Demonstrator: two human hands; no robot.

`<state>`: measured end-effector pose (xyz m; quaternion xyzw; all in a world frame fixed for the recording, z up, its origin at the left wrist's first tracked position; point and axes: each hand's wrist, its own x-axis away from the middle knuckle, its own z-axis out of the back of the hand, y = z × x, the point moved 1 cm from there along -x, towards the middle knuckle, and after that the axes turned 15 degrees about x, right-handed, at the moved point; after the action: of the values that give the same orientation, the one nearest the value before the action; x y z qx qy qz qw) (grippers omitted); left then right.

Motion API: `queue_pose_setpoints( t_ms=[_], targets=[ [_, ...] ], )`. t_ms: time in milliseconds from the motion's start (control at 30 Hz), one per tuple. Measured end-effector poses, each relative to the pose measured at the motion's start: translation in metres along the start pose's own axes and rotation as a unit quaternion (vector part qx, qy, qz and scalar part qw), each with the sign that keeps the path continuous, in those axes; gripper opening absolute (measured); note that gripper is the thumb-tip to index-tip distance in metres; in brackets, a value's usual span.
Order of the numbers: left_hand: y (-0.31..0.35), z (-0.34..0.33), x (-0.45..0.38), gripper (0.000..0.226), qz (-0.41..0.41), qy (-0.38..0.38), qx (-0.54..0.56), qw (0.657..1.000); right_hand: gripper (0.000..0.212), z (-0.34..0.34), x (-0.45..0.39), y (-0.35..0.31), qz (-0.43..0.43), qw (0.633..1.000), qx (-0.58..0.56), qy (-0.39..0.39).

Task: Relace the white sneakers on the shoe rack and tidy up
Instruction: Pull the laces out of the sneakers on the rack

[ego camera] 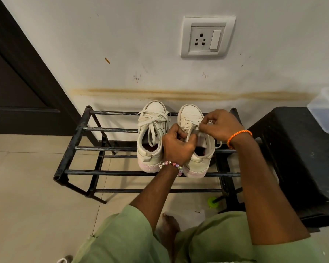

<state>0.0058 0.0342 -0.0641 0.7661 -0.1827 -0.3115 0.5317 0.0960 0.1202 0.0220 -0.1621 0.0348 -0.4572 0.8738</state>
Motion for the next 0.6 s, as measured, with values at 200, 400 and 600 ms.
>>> queue_pose_setpoints(
  t_ms=[200,400,600],
  targets=[
    [0.002,-0.001,0.000,0.033,0.000,-0.002,-0.003,1.000,0.024,0.010,0.001,0.020,-0.099,0.986,-0.134,0.019],
    [0.006,-0.002,-0.003,0.032,0.015,-0.023,-0.012,1.000,0.029,0.015,-0.002,0.033,-0.227,0.903,-0.311,0.190],
    [0.022,-0.005,-0.017,0.031,0.067,-0.130,-0.079,0.986,0.012,0.006,-0.001,0.032,-0.146,0.968,-0.186,0.083]
  ],
)
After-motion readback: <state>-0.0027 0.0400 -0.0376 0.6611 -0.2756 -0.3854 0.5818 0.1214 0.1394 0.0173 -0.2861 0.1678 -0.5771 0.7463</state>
